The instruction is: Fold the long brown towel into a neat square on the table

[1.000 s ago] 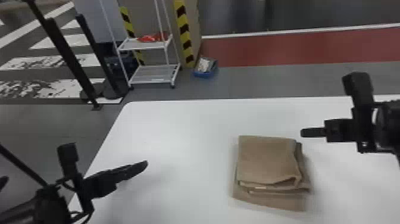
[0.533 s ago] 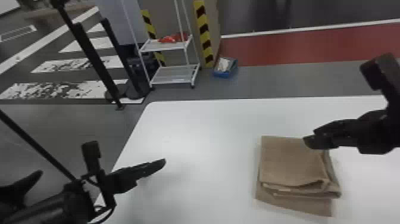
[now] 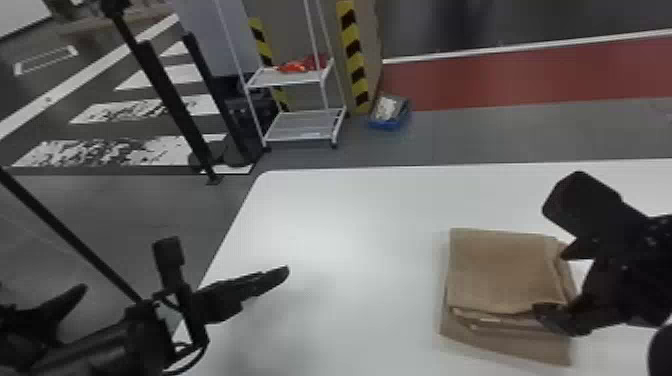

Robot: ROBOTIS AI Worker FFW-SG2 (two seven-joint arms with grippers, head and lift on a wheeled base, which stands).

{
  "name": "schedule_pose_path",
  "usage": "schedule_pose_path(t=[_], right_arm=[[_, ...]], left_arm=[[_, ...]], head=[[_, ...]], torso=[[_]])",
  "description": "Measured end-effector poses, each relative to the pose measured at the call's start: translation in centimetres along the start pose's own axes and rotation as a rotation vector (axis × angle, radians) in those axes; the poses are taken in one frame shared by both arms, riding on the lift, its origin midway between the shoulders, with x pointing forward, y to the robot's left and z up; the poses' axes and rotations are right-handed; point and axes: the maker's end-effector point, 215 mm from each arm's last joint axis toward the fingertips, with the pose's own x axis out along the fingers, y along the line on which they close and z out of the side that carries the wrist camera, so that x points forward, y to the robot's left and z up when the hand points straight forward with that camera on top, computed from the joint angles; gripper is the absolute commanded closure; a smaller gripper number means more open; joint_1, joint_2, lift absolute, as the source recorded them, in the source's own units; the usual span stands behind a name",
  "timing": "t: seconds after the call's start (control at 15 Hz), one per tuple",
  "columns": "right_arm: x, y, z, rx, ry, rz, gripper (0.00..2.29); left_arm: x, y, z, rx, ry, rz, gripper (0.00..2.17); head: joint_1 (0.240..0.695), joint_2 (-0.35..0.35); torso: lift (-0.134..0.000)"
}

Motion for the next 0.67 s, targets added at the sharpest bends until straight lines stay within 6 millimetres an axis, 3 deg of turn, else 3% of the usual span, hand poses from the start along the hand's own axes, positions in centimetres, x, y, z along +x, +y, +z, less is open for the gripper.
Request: schedule_pose_path(t=[0.4,0.67], right_arm=[[2.9,3.5,-1.0,-0.152,0.123,0.007,0.21],[4.8,4.1,-0.2,-0.189,0.165,0.013,0.26]], left_arm=[[0.4,-0.2,-0.2,0.001,0.002,-0.001,0.09],[0.5,-0.2,-0.4,-0.006,0.006,-0.004,0.09]], head=[[0.695,0.350],[0.695,0.350]], torso=[[-0.124],[-0.124]])
